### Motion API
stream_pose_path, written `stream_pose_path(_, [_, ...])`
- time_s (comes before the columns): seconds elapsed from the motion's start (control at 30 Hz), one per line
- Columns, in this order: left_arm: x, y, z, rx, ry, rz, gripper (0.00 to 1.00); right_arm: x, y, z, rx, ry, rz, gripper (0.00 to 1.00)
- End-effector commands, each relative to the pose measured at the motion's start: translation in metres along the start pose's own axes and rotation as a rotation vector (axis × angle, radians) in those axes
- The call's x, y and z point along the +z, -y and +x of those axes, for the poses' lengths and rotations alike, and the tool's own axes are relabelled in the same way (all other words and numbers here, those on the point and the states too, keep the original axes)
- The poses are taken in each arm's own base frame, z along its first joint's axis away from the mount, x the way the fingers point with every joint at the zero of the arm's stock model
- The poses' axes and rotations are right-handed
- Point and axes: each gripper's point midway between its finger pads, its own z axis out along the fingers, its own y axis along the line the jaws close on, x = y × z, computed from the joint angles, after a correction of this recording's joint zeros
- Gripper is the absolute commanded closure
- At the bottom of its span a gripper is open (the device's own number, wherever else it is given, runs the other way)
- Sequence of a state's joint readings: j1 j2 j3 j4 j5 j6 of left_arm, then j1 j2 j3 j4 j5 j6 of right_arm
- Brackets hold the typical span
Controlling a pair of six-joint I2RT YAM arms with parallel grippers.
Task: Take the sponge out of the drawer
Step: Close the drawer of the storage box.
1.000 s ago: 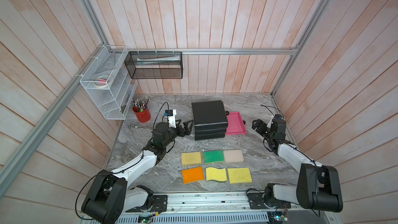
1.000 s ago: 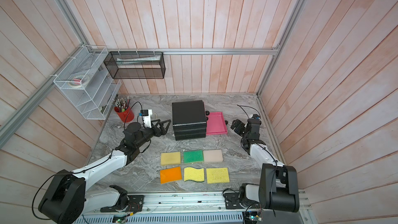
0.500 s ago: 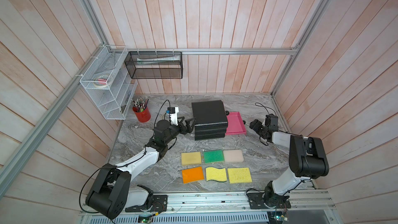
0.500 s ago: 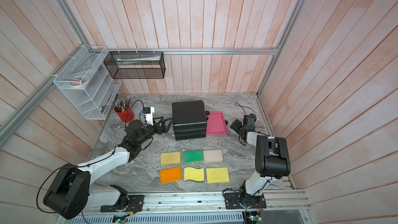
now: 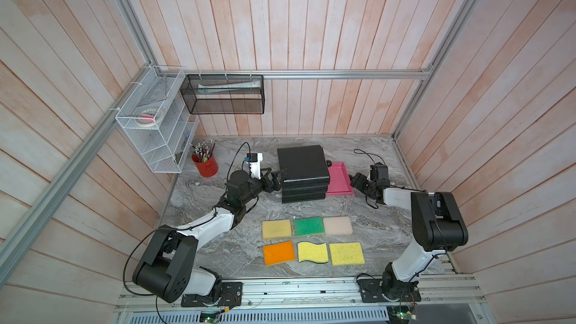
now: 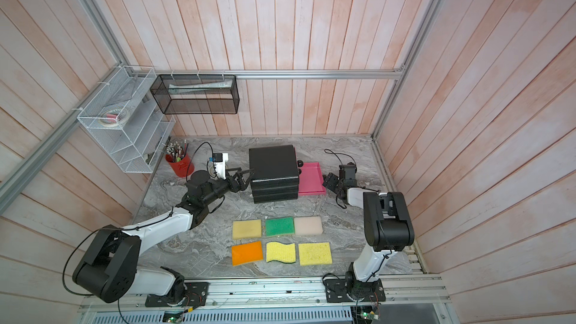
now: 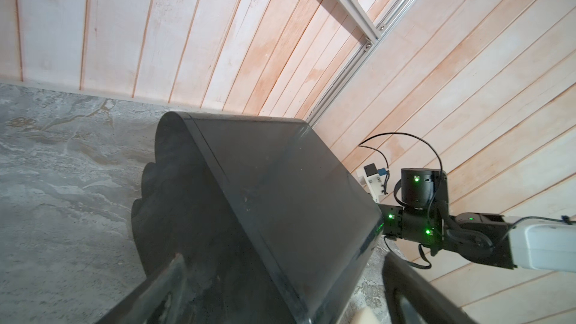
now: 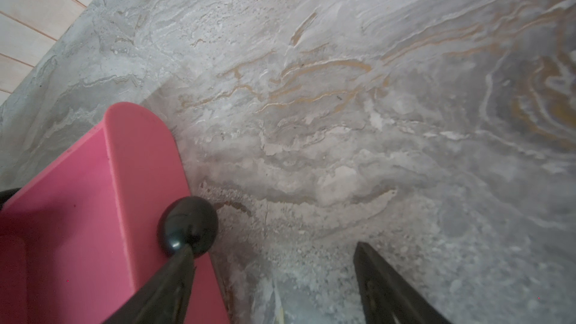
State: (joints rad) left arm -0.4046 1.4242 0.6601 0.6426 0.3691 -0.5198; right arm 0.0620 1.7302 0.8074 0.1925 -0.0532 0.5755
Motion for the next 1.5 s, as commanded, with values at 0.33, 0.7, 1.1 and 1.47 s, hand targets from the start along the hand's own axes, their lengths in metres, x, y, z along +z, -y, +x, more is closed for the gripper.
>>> stream_pose_path(0.33, [0.007, 0.01, -0.007, -0.016, 0.013, 0.074, 0.0, -0.003, -0.036, 0.023, -0.024, -0.05, -0.074, 0.18])
stream_pose_path(0.7, [0.007, 0.014, -0.008, -0.018, 0.013, 0.089, 0.0, -0.003, -0.059, 0.036, -0.068, -0.078, -0.118, 0.19])
stream_pose_path(1.1, [0.006, 0.014, -0.008, -0.018, 0.014, 0.091, 0.0, -0.008, -0.083, 0.046, -0.105, -0.082, -0.167, 0.19])
stream_pose_path(1.47, [0.006, 0.015, -0.008, -0.017, 0.012, 0.098, 0.0, -0.011, -0.097, 0.055, -0.112, -0.088, -0.214, 0.19])
